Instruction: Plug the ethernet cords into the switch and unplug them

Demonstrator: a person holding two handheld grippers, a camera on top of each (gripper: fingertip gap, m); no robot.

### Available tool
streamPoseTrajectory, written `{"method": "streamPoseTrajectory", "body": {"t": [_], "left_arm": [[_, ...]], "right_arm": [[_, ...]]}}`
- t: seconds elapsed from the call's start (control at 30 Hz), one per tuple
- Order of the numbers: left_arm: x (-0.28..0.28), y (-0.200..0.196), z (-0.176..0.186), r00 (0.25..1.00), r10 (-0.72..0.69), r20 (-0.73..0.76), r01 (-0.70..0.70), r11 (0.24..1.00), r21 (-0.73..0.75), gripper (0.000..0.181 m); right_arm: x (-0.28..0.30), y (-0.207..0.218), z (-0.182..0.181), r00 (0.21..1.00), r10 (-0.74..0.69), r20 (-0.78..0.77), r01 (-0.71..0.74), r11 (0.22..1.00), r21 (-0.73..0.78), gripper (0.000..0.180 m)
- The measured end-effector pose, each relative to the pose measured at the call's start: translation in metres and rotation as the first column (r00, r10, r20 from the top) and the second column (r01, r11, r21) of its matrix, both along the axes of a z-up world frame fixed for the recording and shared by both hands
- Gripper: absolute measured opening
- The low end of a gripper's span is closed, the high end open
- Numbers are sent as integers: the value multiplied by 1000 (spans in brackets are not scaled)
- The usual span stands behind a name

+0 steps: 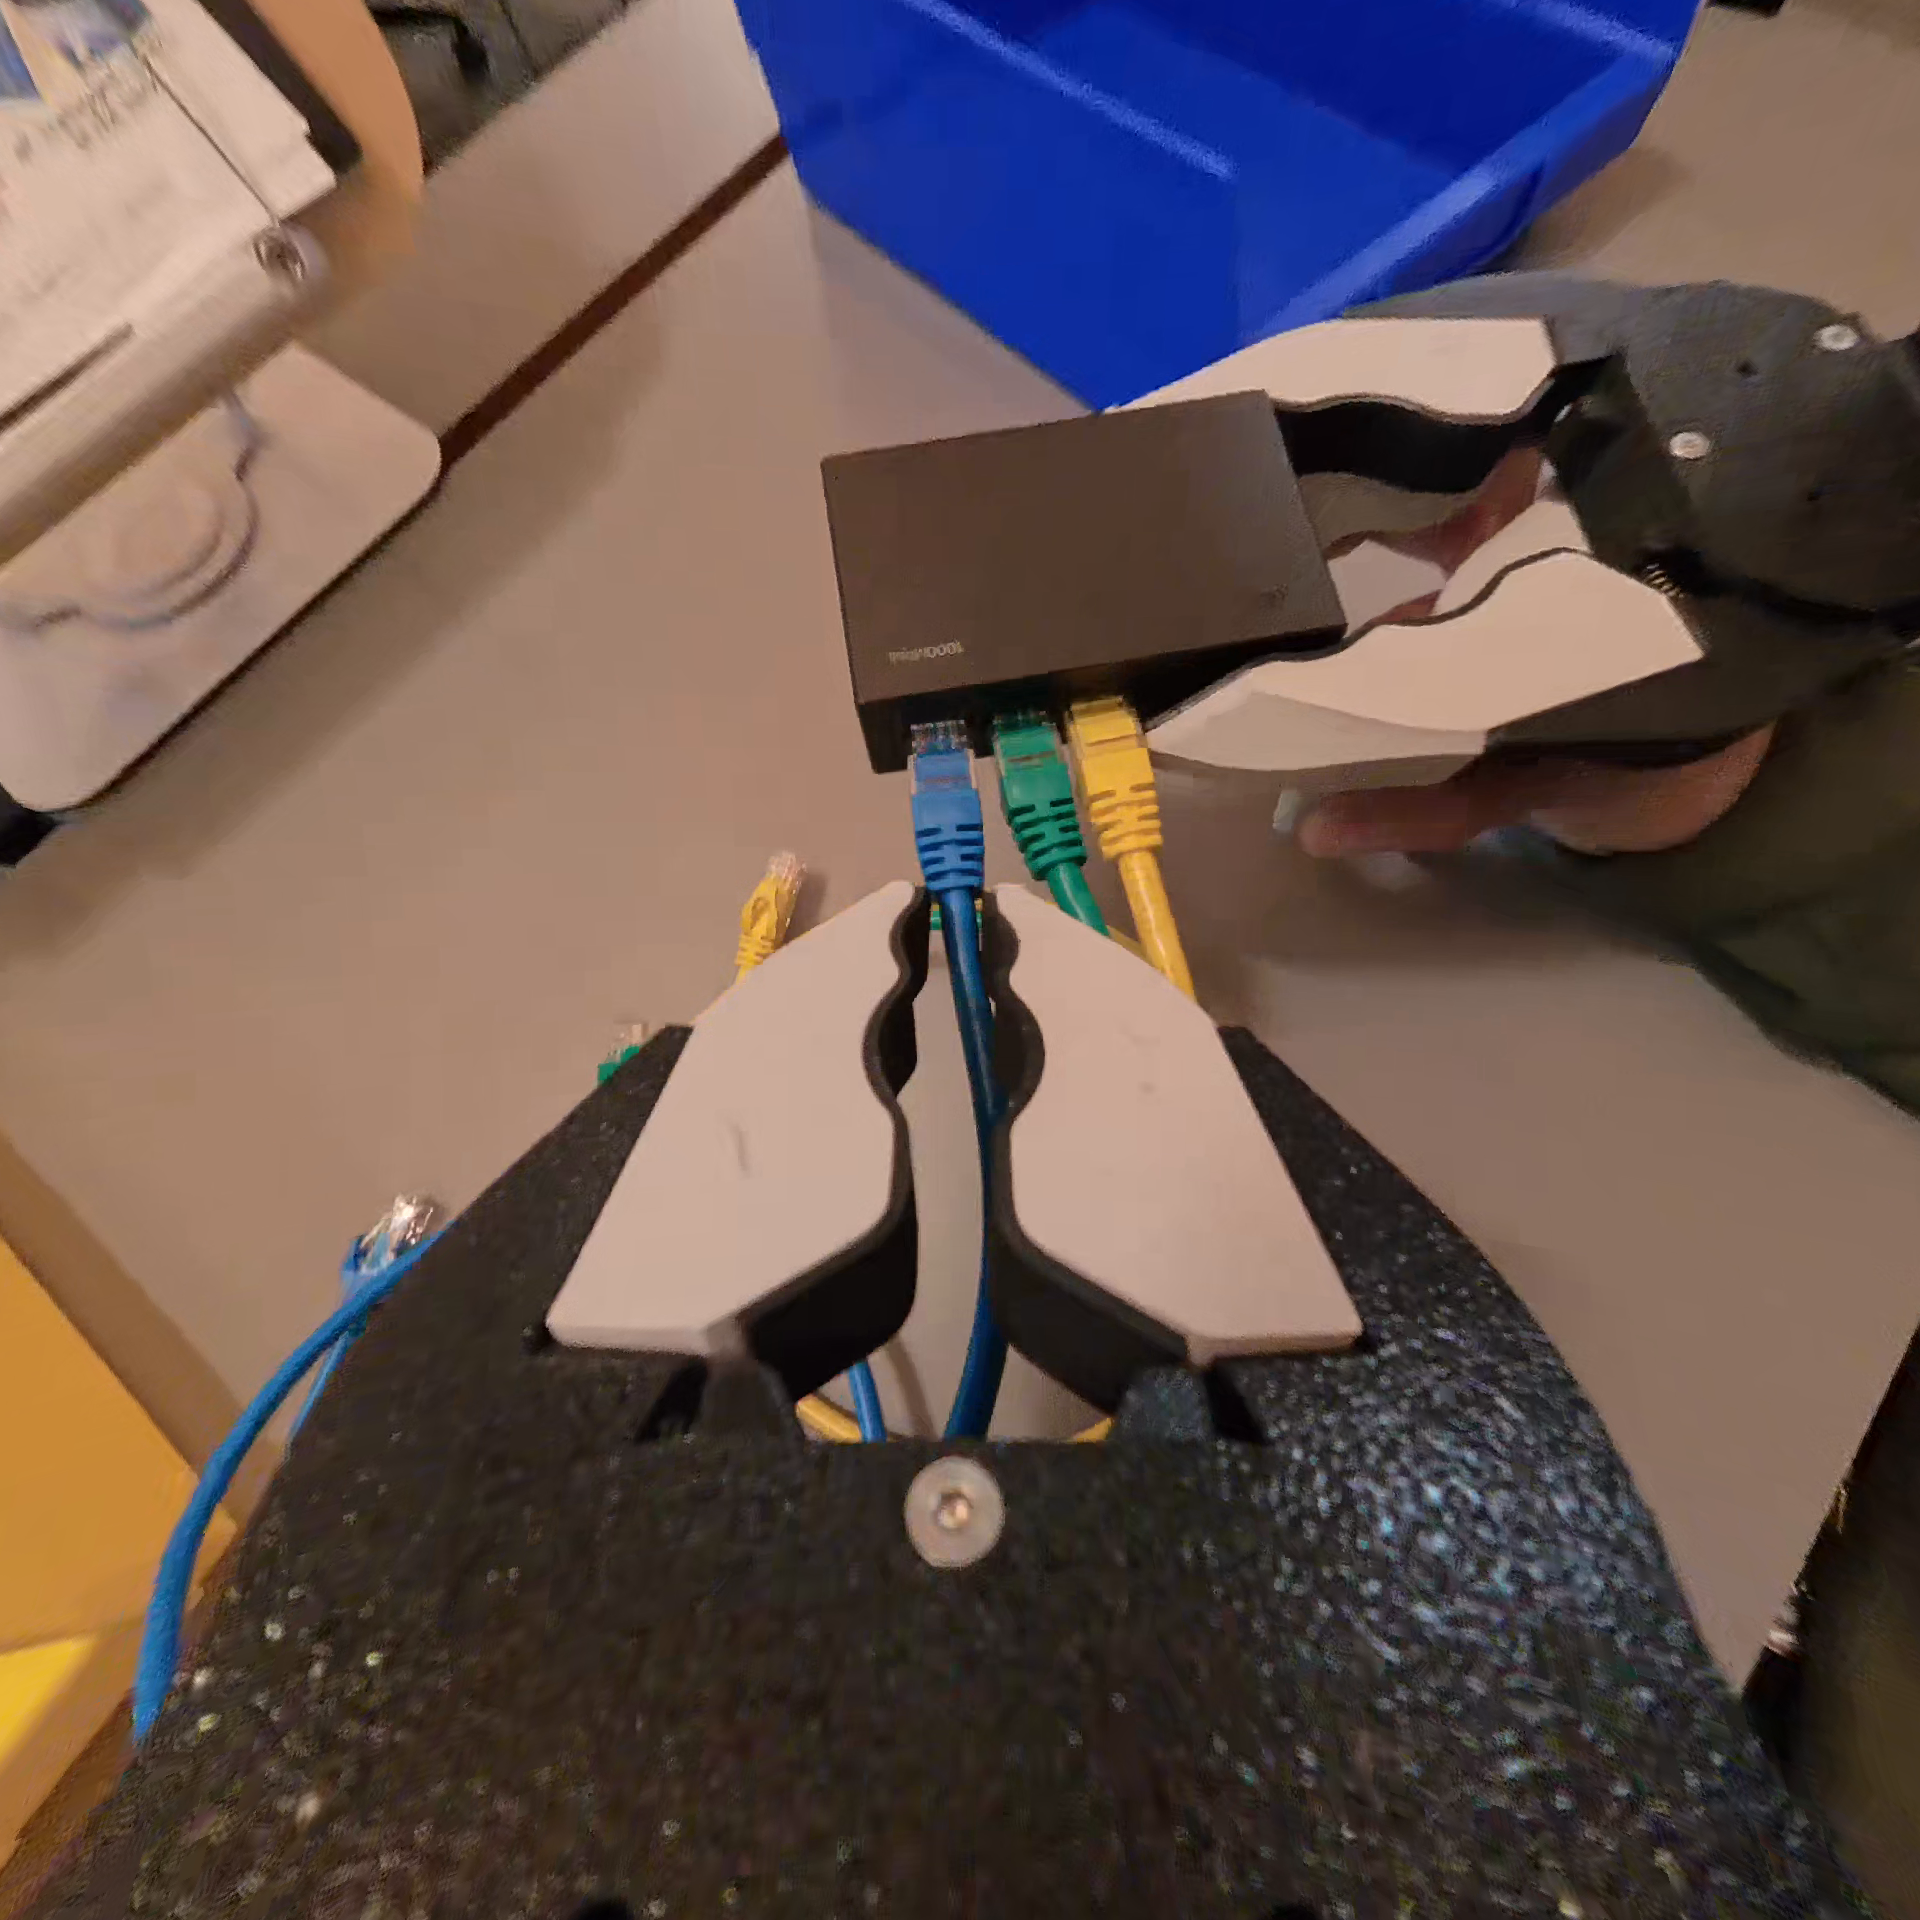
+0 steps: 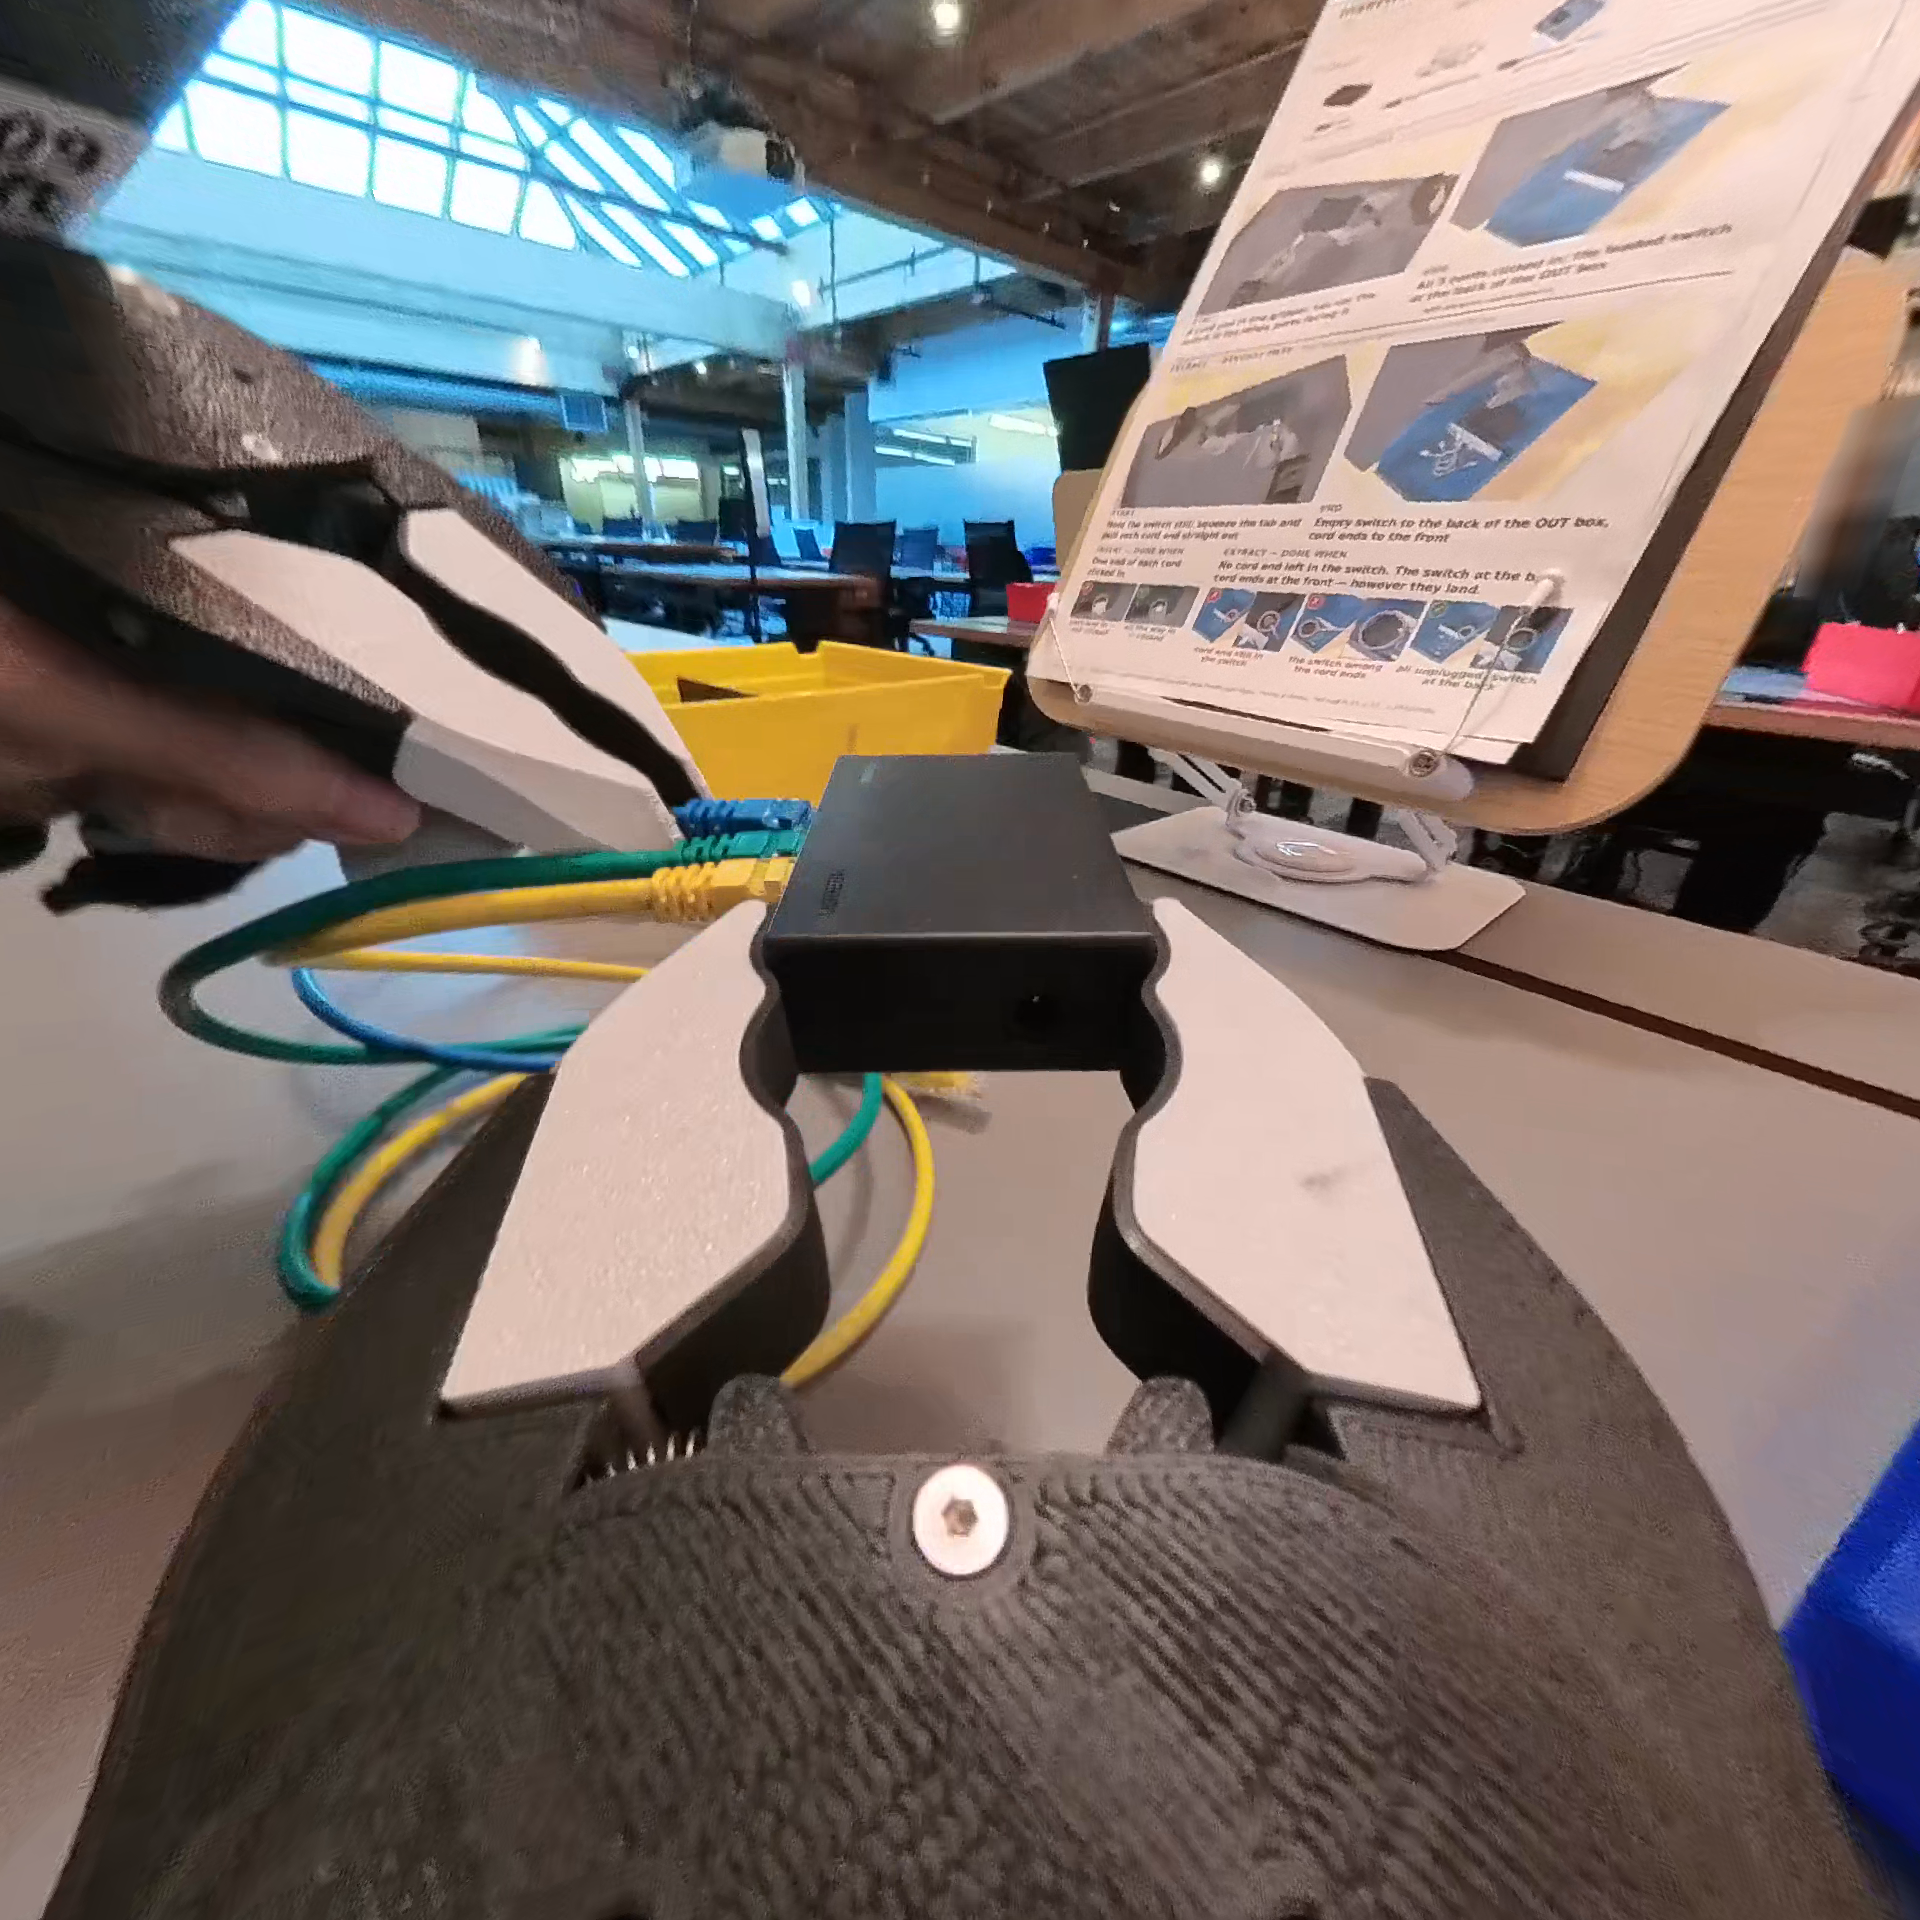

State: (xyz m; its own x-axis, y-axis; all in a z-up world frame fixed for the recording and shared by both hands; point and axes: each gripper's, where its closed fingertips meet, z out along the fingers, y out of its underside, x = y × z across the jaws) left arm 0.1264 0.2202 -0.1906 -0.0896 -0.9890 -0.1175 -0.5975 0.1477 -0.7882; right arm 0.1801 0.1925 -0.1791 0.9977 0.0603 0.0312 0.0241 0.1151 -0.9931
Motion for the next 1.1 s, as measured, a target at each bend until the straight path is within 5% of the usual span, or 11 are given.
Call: {"method": "streamPoseTrajectory", "body": {"t": [0.4,0.63,1.1], "left_arm": [[0,1,-1,998,51,41,-51,999,-15,8],[15,0,4,974,76,215,-35,982,-188,8],[29,-5,18,932,55,357,25,976,-215,8]], "right_arm": [[1,-1,5,996,12,-90,-8,999,46,62],[11,-4,7,990,-42,-138,51,997,65,62],[20,-10,12,975,-52,-215,80,989,123,62]]}}
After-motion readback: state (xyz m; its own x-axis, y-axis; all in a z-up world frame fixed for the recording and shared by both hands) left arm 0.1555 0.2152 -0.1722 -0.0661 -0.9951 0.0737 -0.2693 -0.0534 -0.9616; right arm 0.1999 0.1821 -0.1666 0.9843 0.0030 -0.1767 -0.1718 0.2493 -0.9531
